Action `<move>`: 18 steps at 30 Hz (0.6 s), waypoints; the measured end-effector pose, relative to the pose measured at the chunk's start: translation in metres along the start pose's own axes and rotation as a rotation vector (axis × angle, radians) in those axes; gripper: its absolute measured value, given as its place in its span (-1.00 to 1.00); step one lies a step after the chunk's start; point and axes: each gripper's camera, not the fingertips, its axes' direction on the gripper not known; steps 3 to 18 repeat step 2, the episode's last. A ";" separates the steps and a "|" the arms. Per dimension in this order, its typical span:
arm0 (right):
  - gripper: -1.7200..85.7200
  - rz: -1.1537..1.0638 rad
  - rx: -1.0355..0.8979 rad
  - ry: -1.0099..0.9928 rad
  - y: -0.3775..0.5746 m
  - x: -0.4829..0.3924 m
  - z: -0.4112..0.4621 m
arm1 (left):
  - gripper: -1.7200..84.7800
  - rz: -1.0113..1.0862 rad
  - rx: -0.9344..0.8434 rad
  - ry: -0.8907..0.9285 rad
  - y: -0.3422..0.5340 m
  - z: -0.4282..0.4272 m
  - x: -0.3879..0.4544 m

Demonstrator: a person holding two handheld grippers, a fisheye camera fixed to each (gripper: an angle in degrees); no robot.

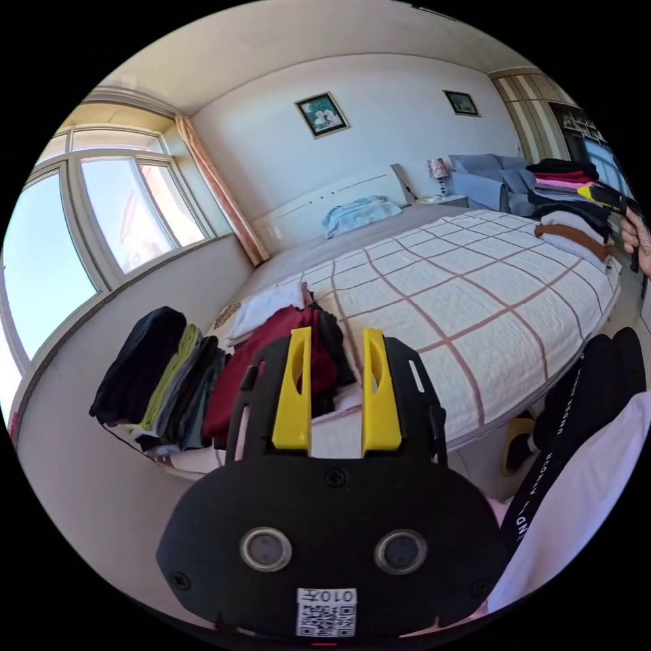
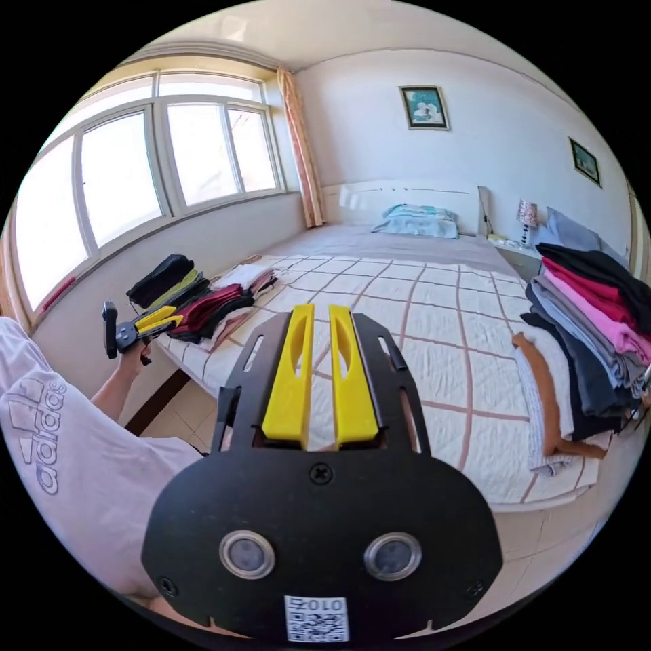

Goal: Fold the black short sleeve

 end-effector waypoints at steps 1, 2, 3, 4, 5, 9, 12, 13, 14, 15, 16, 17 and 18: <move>-0.85 -0.010 0.016 -0.010 -0.001 -0.013 0.005 | -0.68 0.034 -0.018 -0.024 0.011 0.003 -0.006; -0.84 -0.016 0.017 -0.021 -0.003 -0.023 0.010 | -0.68 0.057 -0.031 -0.047 0.017 0.005 -0.007; -0.84 -0.016 0.017 -0.021 -0.003 -0.023 0.010 | -0.68 0.057 -0.031 -0.047 0.017 0.005 -0.007; -0.84 -0.016 0.017 -0.021 -0.003 -0.023 0.010 | -0.68 0.057 -0.031 -0.047 0.017 0.005 -0.007; -0.84 -0.016 0.017 -0.021 -0.003 -0.023 0.010 | -0.68 0.057 -0.031 -0.047 0.017 0.005 -0.007; -0.84 -0.016 0.017 -0.021 -0.003 -0.023 0.010 | -0.68 0.057 -0.031 -0.047 0.017 0.005 -0.007; -0.84 -0.016 0.017 -0.021 -0.003 -0.023 0.010 | -0.68 0.057 -0.031 -0.047 0.017 0.005 -0.007; -0.84 -0.016 0.017 -0.021 -0.003 -0.023 0.010 | -0.68 0.057 -0.031 -0.047 0.017 0.005 -0.007; -0.84 -0.016 0.017 -0.021 -0.003 -0.023 0.010 | -0.68 0.057 -0.031 -0.047 0.017 0.005 -0.007; -0.84 -0.016 0.017 -0.021 -0.003 -0.023 0.010 | -0.68 0.057 -0.031 -0.047 0.017 0.005 -0.007; -0.84 -0.016 0.017 -0.021 -0.003 -0.023 0.010 | -0.68 0.057 -0.031 -0.047 0.017 0.005 -0.007; -0.84 -0.016 0.017 -0.021 -0.003 -0.023 0.010 | -0.68 0.057 -0.031 -0.047 0.017 0.005 -0.007; -0.84 -0.016 0.017 -0.021 -0.003 -0.023 0.010 | -0.68 0.057 -0.031 -0.047 0.017 0.005 -0.007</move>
